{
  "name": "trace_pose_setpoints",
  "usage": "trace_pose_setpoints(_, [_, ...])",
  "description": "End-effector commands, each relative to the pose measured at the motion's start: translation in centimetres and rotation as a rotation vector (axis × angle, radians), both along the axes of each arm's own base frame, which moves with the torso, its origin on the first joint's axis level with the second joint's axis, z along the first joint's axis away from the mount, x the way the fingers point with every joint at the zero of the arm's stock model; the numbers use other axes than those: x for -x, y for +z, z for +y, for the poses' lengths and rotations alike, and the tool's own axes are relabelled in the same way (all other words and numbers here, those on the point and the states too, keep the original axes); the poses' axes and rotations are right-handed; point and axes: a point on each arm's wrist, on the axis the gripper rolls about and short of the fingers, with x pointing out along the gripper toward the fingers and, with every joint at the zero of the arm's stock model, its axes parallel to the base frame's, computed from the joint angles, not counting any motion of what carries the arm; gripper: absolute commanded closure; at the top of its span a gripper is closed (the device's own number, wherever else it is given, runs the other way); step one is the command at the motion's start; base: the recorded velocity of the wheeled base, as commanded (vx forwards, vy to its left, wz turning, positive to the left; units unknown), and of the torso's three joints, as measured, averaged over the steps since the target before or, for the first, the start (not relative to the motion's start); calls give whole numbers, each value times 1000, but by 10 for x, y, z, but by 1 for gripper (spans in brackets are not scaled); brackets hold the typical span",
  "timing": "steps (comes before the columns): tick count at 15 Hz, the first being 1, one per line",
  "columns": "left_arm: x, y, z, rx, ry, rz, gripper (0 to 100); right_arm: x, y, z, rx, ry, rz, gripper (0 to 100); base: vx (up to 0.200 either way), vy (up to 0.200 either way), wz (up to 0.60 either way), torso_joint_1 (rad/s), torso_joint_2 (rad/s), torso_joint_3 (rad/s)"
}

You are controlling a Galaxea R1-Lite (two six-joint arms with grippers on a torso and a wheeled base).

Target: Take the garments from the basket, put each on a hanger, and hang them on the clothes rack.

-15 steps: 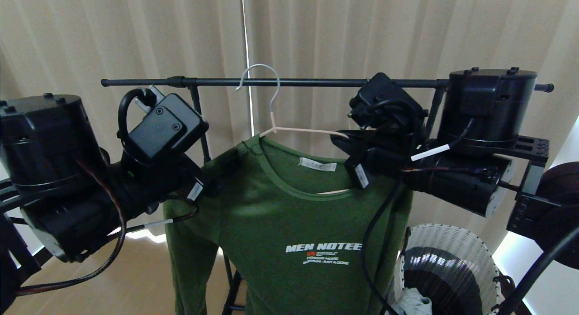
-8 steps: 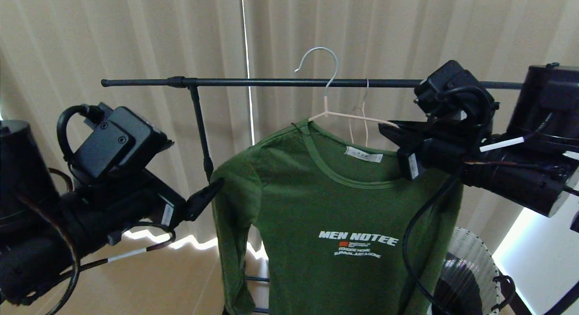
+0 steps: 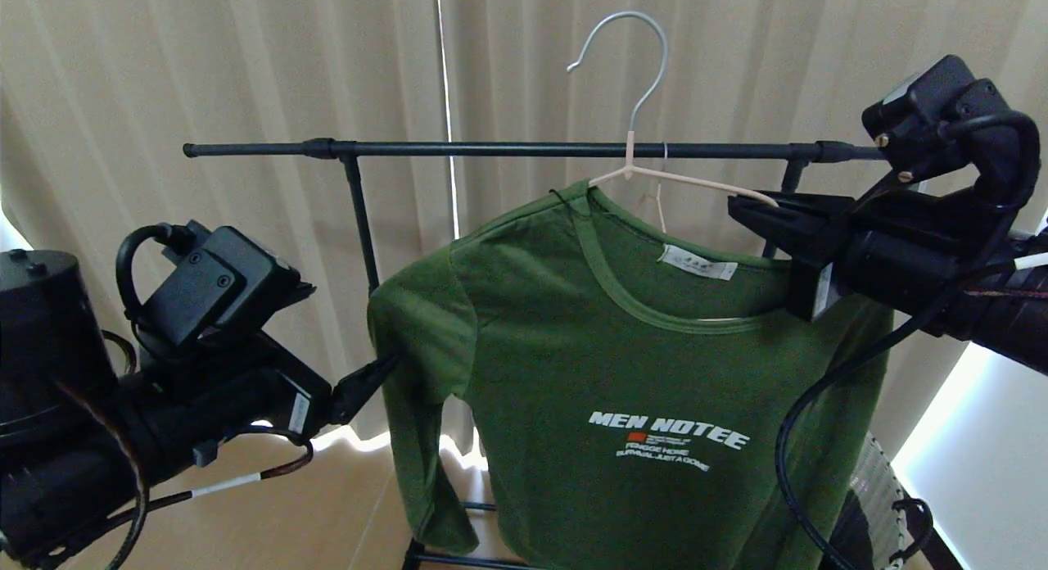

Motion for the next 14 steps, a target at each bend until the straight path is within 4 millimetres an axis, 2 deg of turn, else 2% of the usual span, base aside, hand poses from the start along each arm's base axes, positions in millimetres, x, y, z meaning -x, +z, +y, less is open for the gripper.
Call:
trace_pose_setpoints(1, [-4, -6, -3, -13, -2, 23, 0, 3, 3, -2, -9, 1, -12, 100, 0, 0, 0, 0, 0, 0])
trace_pose_setpoints(6, [-7, -11, -1, -16, 12, 44, 0, 6, 8, -3, -24, 3, -24, 100, 0, 0, 0, 0, 0, 0])
trace_pose_setpoints(7, [-6, -11, -1, -16, 12, 44, 100, 8, 10, -4, -27, 3, -32, 100, 0, 0, 0, 0, 0, 0])
trace_pose_setpoints(9, [-6, -13, 2, -19, 26, 51, 100, 8, 10, -5, -27, 0, -33, 100, 0, 0, 0, 0, 0, 0])
trace_pose_setpoints(14, [-3, -26, 28, -25, 130, 52, 100, 1, 9, -15, -22, -60, -29, 100, 0, 0, 0, 0, 0, 0])
